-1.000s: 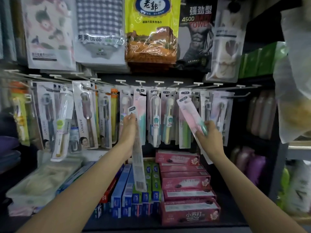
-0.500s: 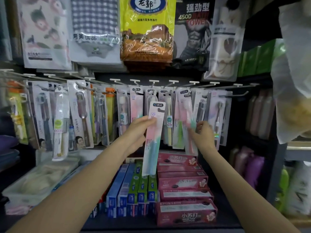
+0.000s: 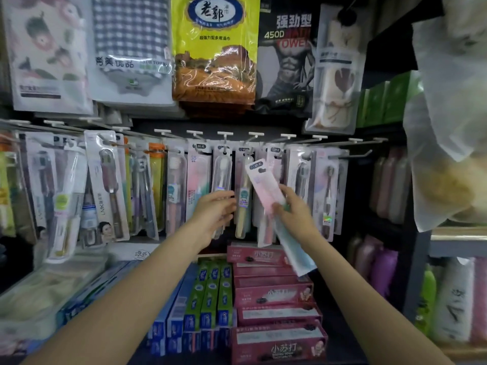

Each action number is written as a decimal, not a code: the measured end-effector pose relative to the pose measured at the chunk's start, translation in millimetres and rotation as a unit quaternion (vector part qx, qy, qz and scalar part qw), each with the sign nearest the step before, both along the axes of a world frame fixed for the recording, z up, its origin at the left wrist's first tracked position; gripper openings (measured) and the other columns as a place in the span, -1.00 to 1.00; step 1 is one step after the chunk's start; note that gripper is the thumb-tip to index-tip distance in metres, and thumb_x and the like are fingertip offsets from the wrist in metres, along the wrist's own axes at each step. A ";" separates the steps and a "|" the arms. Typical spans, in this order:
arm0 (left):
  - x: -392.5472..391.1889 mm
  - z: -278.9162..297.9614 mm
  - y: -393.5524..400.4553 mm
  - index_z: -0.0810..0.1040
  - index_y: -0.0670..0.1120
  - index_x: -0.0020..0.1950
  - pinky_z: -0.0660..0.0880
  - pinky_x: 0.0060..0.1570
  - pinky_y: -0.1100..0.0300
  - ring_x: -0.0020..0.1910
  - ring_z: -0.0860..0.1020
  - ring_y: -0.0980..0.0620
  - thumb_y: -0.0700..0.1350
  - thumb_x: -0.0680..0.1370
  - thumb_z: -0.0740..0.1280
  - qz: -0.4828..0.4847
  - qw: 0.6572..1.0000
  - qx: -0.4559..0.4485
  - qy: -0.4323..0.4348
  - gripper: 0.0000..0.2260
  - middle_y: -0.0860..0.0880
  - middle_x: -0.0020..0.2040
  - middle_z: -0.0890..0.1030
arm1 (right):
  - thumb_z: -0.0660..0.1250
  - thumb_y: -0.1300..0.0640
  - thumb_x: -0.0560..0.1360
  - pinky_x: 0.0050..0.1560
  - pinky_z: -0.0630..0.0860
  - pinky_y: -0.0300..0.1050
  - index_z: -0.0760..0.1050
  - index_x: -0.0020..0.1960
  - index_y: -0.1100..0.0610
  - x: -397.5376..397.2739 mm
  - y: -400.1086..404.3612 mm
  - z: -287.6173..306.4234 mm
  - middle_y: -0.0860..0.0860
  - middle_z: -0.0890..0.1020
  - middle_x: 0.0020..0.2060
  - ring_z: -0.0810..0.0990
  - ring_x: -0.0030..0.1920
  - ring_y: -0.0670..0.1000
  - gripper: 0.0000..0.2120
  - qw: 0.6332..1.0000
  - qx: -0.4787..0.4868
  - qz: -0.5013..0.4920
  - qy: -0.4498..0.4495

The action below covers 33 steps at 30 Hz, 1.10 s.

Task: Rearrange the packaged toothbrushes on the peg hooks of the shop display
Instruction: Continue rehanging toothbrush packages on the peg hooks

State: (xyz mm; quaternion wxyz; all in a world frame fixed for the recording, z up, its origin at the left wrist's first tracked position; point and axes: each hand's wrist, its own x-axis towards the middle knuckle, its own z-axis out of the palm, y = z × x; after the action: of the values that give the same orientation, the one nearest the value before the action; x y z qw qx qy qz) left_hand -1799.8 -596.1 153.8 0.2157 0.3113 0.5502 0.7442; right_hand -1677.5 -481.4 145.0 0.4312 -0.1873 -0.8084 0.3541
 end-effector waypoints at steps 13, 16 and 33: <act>-33.6 -15.6 -18.8 0.51 -0.13 0.09 0.45 -0.22 0.30 -0.19 0.51 0.10 -0.28 0.56 0.23 0.100 0.991 -0.070 0.060 -0.85 -0.02 -0.14 0.55 | 0.23 0.14 0.55 0.20 0.41 0.05 0.28 0.36 0.15 -11.5 15.4 4.0 0.13 0.40 0.25 0.41 0.20 0.12 -0.61 0.988 -0.035 -0.135 0.066; -47.5 -27.2 -28.7 0.50 -0.11 0.06 0.45 -0.15 0.23 -0.14 0.49 0.03 -0.28 0.57 0.19 0.165 0.975 -0.096 0.109 -0.85 -0.05 -0.11 0.54 | 0.26 0.18 0.53 0.22 0.27 -0.14 0.33 0.28 0.20 -16.3 0.7 -1.2 0.13 0.36 0.19 0.30 0.24 0.10 -0.66 0.971 0.082 -0.202 0.095; -129.9 -46.9 -140.3 0.51 -0.11 0.09 0.31 -0.03 0.33 0.02 0.42 0.05 -0.36 0.48 0.26 0.386 0.823 -0.117 0.400 -0.75 -0.01 0.02 0.37 | 0.37 0.17 0.47 0.12 0.41 -0.04 0.27 0.27 0.31 -203.8 -94.6 -37.4 0.21 0.46 0.17 0.46 0.17 0.15 -0.53 0.997 -0.074 -0.002 -0.009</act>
State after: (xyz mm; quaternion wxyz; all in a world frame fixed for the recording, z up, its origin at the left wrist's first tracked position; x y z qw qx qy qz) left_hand -1929.7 -736.4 106.9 -0.2931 0.3162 0.7463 0.5072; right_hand -1881.3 -576.0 107.5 0.4100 -0.2236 -0.7832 0.4104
